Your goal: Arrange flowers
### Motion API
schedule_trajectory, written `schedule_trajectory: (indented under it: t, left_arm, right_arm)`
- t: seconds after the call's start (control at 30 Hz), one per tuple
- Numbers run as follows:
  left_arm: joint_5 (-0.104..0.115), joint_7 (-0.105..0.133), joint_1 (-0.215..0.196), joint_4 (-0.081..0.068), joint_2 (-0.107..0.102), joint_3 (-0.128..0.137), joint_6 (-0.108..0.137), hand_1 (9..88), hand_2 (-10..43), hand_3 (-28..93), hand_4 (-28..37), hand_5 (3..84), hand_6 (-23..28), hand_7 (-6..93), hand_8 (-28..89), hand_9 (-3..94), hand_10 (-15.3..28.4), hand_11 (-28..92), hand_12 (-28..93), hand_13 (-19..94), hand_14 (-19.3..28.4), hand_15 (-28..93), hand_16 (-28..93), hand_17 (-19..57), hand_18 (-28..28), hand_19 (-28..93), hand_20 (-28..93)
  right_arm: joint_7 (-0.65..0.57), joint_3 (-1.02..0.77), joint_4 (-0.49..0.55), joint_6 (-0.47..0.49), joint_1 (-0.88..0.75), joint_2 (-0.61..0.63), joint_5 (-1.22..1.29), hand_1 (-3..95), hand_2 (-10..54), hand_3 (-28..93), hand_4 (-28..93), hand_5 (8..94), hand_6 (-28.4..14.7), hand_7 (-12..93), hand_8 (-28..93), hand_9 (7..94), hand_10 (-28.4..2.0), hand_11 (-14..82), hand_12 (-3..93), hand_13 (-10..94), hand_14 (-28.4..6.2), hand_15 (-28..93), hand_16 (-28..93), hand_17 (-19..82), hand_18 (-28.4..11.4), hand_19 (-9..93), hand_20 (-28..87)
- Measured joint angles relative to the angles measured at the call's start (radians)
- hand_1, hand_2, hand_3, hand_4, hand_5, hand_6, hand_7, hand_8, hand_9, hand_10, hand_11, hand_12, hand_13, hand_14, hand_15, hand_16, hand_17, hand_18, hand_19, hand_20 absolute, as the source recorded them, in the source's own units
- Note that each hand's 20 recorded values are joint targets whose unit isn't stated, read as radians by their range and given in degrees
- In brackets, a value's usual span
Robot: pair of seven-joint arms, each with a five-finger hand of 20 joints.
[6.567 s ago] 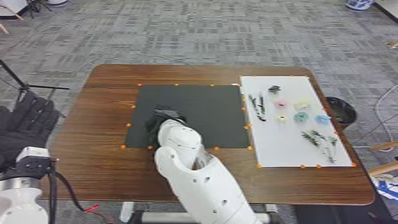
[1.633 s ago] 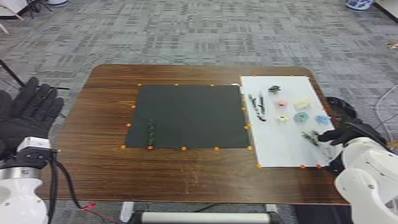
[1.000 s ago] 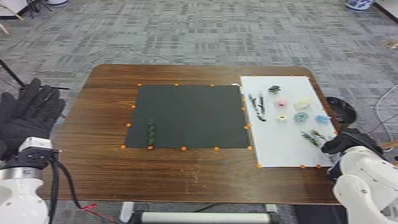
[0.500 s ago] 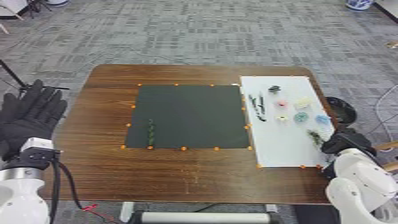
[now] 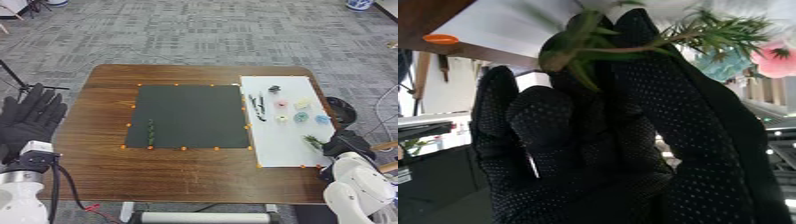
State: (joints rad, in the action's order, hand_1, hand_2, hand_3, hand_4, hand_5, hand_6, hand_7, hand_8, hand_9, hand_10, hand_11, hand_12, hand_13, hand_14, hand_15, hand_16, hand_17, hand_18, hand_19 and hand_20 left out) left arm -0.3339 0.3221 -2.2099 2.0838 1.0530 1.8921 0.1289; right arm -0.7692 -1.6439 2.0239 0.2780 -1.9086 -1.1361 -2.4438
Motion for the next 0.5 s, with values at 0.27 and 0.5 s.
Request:
schedule_trajectory:
  t: [0.27, 0.5]
  left_arm:
    - [0.0, 0.0, -0.01, 0.003, 0.008, 0.002, 0.0, 24.8, 16.2, 66, -28.3, 39.0, 8.0, 5.7, -8, 32.5, 13.7, 15, 6, 24, 12.5, 17, -5, -6.7, 11.1, 33, 5]
    - [0.0, 0.002, -0.021, 0.007, 0.011, 0.008, 0.0, 24.8, 16.3, 66, -28.3, 39.1, 8.0, 5.9, -8, 32.5, 13.7, 16, 6, 24, 12.5, 17, -5, -6.7, 11.1, 33, 5]
  right_arm:
    - [-0.006, 0.002, 0.053, -0.106, -0.001, 0.009, 0.005, 51.5, -9.5, 71, -16, 68.7, -1.5, 49, 16, 73.0, -11.4, 38.4, 55.1, 67, -13.9, 74, 42, 32, -26.3, 82, 35]
    - [-0.001, 0.031, 0.11, -0.152, 0.023, 0.026, 0.002, 50.2, -9.5, 72, -15, 67.6, -1.5, 51, 16, 73.0, -11.6, 38.2, 55.3, 67, -13.8, 74, 43, 33, -26.1, 82, 35]
